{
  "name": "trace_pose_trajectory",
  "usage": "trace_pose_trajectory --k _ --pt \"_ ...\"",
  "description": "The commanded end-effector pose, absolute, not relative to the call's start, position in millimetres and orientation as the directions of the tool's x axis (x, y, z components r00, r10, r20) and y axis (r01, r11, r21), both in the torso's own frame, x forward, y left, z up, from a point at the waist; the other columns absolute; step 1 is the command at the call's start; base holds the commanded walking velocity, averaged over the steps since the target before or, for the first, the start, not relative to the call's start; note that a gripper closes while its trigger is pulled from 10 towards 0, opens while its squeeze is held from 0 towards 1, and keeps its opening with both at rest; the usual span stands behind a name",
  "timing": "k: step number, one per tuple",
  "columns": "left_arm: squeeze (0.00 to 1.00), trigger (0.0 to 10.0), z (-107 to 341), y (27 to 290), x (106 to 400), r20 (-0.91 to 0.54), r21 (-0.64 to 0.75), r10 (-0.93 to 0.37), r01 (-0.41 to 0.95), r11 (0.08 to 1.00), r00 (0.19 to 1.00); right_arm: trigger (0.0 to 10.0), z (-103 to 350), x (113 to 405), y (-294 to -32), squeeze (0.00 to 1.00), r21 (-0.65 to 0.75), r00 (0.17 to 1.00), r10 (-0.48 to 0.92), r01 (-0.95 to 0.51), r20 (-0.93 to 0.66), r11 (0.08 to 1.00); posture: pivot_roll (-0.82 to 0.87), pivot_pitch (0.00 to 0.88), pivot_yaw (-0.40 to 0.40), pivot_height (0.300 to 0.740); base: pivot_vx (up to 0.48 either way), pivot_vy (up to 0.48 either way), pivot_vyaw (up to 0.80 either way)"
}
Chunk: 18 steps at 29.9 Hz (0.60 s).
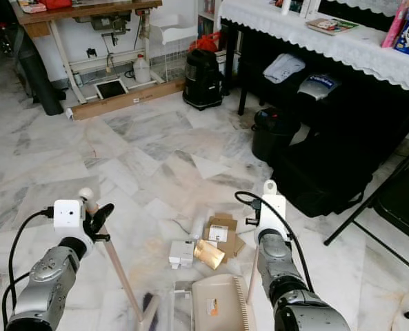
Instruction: Sweep floor
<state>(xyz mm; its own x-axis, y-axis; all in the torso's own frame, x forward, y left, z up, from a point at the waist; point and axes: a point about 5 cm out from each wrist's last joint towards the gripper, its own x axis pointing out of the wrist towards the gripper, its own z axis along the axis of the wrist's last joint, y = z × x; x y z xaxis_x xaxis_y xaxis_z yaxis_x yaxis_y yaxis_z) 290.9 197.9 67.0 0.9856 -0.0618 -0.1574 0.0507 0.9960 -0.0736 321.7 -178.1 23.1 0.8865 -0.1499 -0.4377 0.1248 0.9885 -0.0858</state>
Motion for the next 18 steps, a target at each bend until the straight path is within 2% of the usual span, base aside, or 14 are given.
trace_pose_trajectory --k 1,7,10,11,12,13,18 --pt "0.00 10.0 65 195 294 -0.183 -0.135 -0.083 0.058 0.989 0.980 10.0 20 320 -174 0.00 -0.113 0.881 -0.119 0.075 -0.457 0.991 0.05 0.059 -0.032 0.740 0.000 0.000 0.00" --pt "0.00 10.0 65 195 305 -0.207 -0.161 -0.111 0.078 0.984 0.972 10.0 17 317 -173 0.00 -0.113 0.878 -0.110 0.065 -0.465 0.992 0.03 0.059 -0.024 0.740 0.000 0.000 0.00" --pt "0.00 10.0 69 195 312 -0.202 -0.318 -0.136 0.067 0.946 0.970 10.0 16 317 -173 0.00 -0.110 0.876 -0.110 0.066 -0.470 0.992 0.03 0.051 -0.022 0.740 0.000 0.000 0.00" --pt "0.00 10.0 80 195 319 -0.142 -0.503 -0.135 0.046 0.863 0.981 10.0 17 317 -173 0.00 -0.110 0.876 -0.110 0.066 -0.470 0.992 0.03 0.049 -0.020 0.740 0.000 0.000 0.00" --pt "0.00 10.0 80 195 319 -0.142 -0.503 -0.135 0.046 0.863 0.981 10.0 17 317 -173 0.00 -0.110 0.876 -0.110 0.066 -0.470 0.992 0.03 0.049 -0.020 0.740 0.000 0.000 0.00" --pt "0.00 10.0 91 196 324 -0.088 -0.570 -0.143 0.068 0.819 0.986 10.0 18 318 -174 0.00 -0.109 0.877 -0.113 0.070 -0.467 0.992 0.03 0.044 -0.020 0.740 0.000 0.000 0.00" --pt "0.00 10.0 109 202 333 -0.004 -0.624 -0.133 0.101 0.775 0.991 10.0 21 321 -175 0.00 -0.105 0.881 -0.120 0.081 -0.458 0.991 0.04 0.029 -0.022 0.740 0.000 0.000 0.00"
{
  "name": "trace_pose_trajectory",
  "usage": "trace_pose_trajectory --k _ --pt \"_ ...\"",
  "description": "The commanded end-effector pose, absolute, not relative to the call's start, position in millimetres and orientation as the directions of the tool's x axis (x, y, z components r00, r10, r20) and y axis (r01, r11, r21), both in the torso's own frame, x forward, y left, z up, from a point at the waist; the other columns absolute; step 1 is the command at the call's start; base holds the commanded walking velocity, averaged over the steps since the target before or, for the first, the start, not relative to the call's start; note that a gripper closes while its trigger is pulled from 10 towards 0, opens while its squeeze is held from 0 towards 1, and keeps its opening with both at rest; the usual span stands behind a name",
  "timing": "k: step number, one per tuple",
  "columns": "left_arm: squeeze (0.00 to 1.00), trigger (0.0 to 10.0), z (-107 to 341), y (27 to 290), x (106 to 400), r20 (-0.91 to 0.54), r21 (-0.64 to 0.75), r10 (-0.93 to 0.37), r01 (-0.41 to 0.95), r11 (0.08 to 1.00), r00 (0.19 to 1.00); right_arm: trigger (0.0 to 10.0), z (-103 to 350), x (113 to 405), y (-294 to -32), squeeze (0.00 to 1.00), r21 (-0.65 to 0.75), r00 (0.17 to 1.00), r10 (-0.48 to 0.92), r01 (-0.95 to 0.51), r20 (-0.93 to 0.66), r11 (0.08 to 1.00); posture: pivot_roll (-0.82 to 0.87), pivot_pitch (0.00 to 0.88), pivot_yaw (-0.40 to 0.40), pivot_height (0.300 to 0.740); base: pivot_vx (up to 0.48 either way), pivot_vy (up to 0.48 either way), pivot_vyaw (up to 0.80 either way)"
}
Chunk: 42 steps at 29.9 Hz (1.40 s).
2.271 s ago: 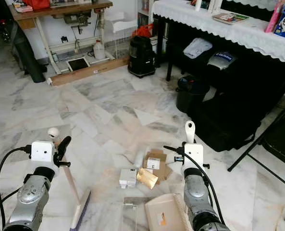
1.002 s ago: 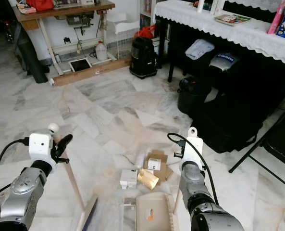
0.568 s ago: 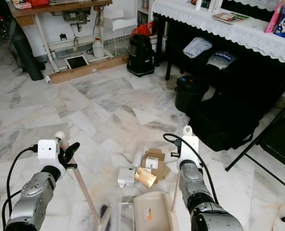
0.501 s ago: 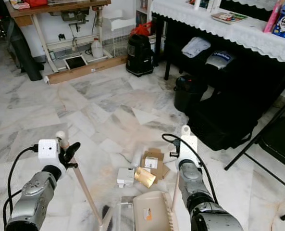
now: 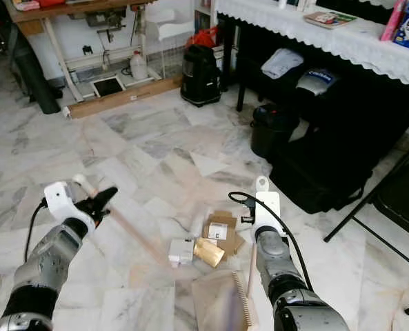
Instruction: Sweep floor
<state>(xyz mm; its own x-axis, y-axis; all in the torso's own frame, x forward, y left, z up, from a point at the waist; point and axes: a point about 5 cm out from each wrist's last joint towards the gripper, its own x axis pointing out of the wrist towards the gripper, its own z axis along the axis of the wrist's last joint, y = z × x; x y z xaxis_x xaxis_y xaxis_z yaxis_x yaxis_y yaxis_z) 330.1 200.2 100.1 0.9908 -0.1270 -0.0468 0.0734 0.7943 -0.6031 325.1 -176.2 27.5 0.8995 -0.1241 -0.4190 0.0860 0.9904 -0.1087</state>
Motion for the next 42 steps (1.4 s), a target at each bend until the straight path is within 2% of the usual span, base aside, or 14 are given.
trace_pose_trajectory --k 1,4,13,17,24,30,34,40,42 --pt "0.00 10.0 113 204 335 0.010 -0.630 -0.127 0.105 0.770 0.992 10.0 23 322 -175 0.00 -0.104 0.882 -0.121 0.082 -0.456 0.991 0.04 0.024 -0.023 0.740 0.000 0.000 0.00" --pt "0.00 10.0 119 208 335 0.030 -0.615 -0.115 0.109 0.781 0.993 10.0 27 326 -175 0.00 -0.100 0.887 -0.123 0.087 -0.445 0.991 0.05 0.008 -0.026 0.740 0.000 0.000 0.00" --pt "0.00 10.0 141 224 331 0.143 -0.458 0.019 0.049 0.888 0.990 10.0 37 335 -176 0.00 -0.090 0.901 -0.128 0.100 -0.415 0.991 0.07 0.000 -0.035 0.740 0.000 0.000 0.00" --pt "0.00 10.0 148 230 323 0.194 -0.338 0.053 0.016 0.941 0.980 10.0 40 337 -175 0.00 -0.090 0.901 -0.126 0.097 -0.415 0.991 0.09 0.000 -0.044 0.740 0.000 0.000 0.00" --pt "0.00 10.0 143 236 316 0.180 -0.259 0.060 -0.011 0.966 0.982 10.0 42 338 -173 0.00 -0.068 0.911 -0.118 0.099 -0.395 0.993 0.10 0.000 -0.050 0.740 0.000 0.000 0.00" --pt "0.00 10.0 138 242 317 0.159 -0.121 0.102 -0.083 0.989 0.982 10.0 52 344 -173 0.00 0.040 0.931 -0.125 0.148 -0.342 0.988 0.10 0.000 -0.040 0.740 0.000 0.000 0.00" --pt "0.00 10.0 134 232 316 0.167 -0.026 0.089 -0.086 0.996 0.982 10.0 55 345 -177 0.00 0.035 0.937 -0.145 0.164 -0.317 0.986 0.08 0.000 -0.034 0.740 0.000 0.000 0.00" --pt "0.00 10.0 130 223 311 0.173 -0.002 0.079 -0.080 0.997 0.982 10.0 57 343 -184 0.00 0.055 0.952 -0.148 0.169 -0.269 0.984 0.07 0.000 -0.037 0.740 0.000 0.000 0.00" --pt "0.00 10.0 123 220 303 0.158 0.013 0.069 -0.072 0.997 0.985 10.0 62 341 -188 0.00 0.104 0.972 -0.145 0.166 -0.186 0.981 0.06 0.000 -0.035 0.740 0.000 0.000 0.00"
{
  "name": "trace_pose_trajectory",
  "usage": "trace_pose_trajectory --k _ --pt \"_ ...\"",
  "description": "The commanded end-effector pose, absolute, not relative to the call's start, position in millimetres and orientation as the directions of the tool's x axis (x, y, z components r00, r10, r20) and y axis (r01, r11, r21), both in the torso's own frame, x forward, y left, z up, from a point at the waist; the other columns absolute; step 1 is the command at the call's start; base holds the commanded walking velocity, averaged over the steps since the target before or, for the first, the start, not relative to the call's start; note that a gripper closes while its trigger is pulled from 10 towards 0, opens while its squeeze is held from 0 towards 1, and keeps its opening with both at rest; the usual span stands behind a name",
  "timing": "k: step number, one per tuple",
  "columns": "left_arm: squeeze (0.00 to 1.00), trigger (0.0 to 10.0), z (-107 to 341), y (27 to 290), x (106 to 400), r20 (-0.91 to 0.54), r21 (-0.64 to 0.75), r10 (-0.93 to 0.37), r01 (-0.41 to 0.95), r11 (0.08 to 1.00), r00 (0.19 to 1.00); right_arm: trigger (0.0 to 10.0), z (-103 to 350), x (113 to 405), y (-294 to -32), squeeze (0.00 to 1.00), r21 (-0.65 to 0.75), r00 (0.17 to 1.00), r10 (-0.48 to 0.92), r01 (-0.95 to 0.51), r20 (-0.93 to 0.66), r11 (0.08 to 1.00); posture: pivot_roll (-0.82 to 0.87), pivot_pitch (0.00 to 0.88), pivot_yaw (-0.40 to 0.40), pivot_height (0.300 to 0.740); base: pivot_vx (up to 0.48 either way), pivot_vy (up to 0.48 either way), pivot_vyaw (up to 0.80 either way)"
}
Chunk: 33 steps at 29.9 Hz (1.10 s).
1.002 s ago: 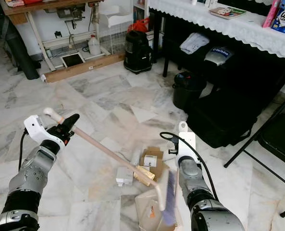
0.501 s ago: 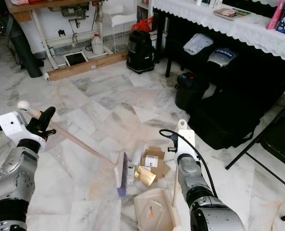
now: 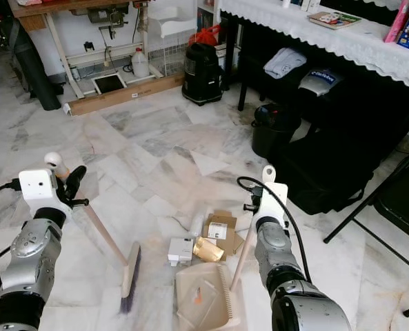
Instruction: Sweep floor
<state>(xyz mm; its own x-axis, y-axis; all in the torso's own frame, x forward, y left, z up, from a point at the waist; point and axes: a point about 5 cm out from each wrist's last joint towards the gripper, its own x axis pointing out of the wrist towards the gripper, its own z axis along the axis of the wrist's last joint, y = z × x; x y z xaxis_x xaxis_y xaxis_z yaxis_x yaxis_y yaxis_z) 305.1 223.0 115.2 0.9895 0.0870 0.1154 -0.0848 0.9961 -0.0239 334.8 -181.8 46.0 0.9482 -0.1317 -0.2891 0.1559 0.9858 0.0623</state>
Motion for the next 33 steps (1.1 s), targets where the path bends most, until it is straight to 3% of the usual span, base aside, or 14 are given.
trace_pose_trajectory --k 1,6,10,20,25,28,32,33 --pt "0.00 10.0 122 219 300 0.158 0.015 0.068 -0.071 0.997 0.985 10.0 62 339 -189 0.00 0.111 0.974 -0.145 0.165 -0.172 0.980 0.06 0.000 -0.033 0.740 0.000 0.000 0.00" --pt "0.00 10.0 107 216 284 0.062 0.050 0.029 -0.032 0.998 0.998 10.0 69 332 -193 0.00 0.134 0.985 -0.163 0.169 -0.058 0.976 0.07 0.074 -0.028 0.740 0.000 0.000 0.00" --pt "0.00 10.0 102 211 271 0.023 -0.002 -0.005 0.005 1.000 1.000 10.0 67 319 -193 0.00 0.146 0.990 -0.141 0.140 -0.006 0.979 0.08 0.116 -0.024 0.740 0.000 0.000 0.00" --pt "0.00 10.0 137 201 286 0.122 -0.120 -0.036 0.051 0.991 0.992 10.0 57 307 -189 0.00 0.155 0.993 -0.118 0.118 -0.012 0.981 0.09 0.133 0.025 0.740 0.000 0.000 0.00" --pt "0.00 10.0 153 192 292 0.157 -0.134 -0.063 0.085 0.987 0.986 10.0 62 306 -190 0.00 0.162 0.993 -0.121 0.120 0.001 0.979 0.07 0.132 0.033 0.740 0.000 0.000 0.00" --pt "0.00 10.0 164 184 310 0.175 -0.155 -0.092 0.120 0.981 0.980 10.0 77 318 -190 0.00 0.194 0.990 -0.136 0.127 0.037 0.973 0.08 0.121 0.021 0.740 0.000 0.000 0.00" --pt "0.00 10.0 164 182 325 0.199 -0.160 -0.071 0.104 0.982 0.977 10.0 90 339 -186 0.00 0.197 0.991 -0.128 0.116 0.049 0.974 0.09 0.075 -0.022 0.740 0.000 0.000 0.00" --pt "0.00 10.0 164 186 327 0.199 -0.171 -0.047 0.082 0.982 0.979 10.0 92 344 -185 0.00 0.196 0.991 -0.130 0.121 0.035 0.973 0.10 0.028 -0.033 0.740 0.000 0.000 0.00"
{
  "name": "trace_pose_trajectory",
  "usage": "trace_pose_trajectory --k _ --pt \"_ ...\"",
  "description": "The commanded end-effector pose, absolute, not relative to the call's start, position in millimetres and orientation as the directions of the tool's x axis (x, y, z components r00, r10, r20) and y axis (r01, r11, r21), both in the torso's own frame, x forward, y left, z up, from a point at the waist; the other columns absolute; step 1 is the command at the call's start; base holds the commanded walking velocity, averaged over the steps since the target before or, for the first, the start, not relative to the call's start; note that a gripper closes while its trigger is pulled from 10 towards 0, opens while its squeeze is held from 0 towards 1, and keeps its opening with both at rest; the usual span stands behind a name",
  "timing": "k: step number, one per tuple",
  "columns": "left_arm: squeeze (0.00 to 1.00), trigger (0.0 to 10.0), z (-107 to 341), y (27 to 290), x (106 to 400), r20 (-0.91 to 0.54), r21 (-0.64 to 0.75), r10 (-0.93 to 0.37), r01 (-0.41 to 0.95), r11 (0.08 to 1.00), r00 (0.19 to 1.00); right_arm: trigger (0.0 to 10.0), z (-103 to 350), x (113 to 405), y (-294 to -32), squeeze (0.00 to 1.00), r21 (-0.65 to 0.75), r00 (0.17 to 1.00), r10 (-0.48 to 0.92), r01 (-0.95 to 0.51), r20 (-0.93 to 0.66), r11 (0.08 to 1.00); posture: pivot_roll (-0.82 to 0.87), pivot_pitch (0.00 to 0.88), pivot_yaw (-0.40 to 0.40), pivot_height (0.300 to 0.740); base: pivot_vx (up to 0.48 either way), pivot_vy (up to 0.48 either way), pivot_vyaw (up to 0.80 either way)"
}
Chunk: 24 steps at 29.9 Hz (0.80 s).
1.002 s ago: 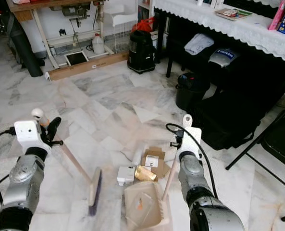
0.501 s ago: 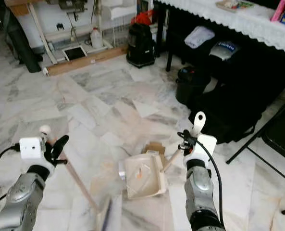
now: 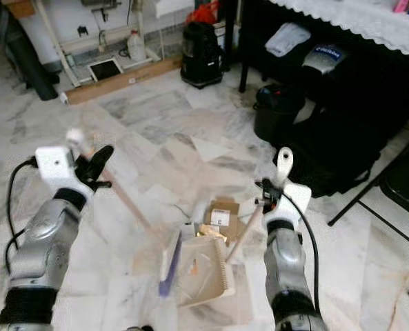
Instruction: Sweep floor
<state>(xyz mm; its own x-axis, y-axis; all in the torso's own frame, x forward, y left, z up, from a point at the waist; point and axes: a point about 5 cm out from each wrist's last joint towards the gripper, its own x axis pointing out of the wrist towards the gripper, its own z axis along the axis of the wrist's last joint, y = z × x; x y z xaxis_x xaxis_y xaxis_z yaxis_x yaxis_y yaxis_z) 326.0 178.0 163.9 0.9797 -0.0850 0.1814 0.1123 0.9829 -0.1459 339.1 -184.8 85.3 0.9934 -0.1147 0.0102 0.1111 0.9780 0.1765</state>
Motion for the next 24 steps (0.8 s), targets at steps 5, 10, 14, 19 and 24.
trace_pose_trajectory --k 5,10,14,19,24 --pt "0.00 10.0 172 199 324 0.235 -0.262 0.028 0.035 0.965 0.972 10.0 119 363 -179 0.00 0.230 0.991 -0.099 0.078 0.085 0.970 0.11 0.000 -0.044 0.740 0.000 0.000 0.00" --pt "0.00 10.0 180 206 333 0.283 -0.326 0.102 -0.005 0.945 0.954 10.0 135 375 -177 0.00 0.246 0.988 -0.107 0.077 0.110 0.966 0.10 0.000 -0.032 0.740 0.000 0.000 0.00" --pt "0.00 10.0 196 208 344 0.334 -0.355 0.119 0.008 0.935 0.935 10.0 139 378 -178 0.00 0.259 0.987 -0.119 0.087 0.110 0.962 0.10 0.000 -0.031 0.740 0.000 0.000 0.00" --pt "0.00 10.0 214 215 344 0.413 -0.369 0.187 -0.024 0.929 0.892 10.0 136 378 -179 0.00 0.258 0.988 -0.119 0.090 0.097 0.962 0.09 0.000 -0.034 0.740 0.000 0.000 0.00" --pt "0.00 10.0 242 216 340 0.547 -0.206 0.164 -0.058 0.977 0.821 10.0 128 376 -183 0.00 0.256 0.989 -0.135 0.116 0.058 0.960 0.10 0.000 -0.040 0.740 0.000 0.000 0.00"
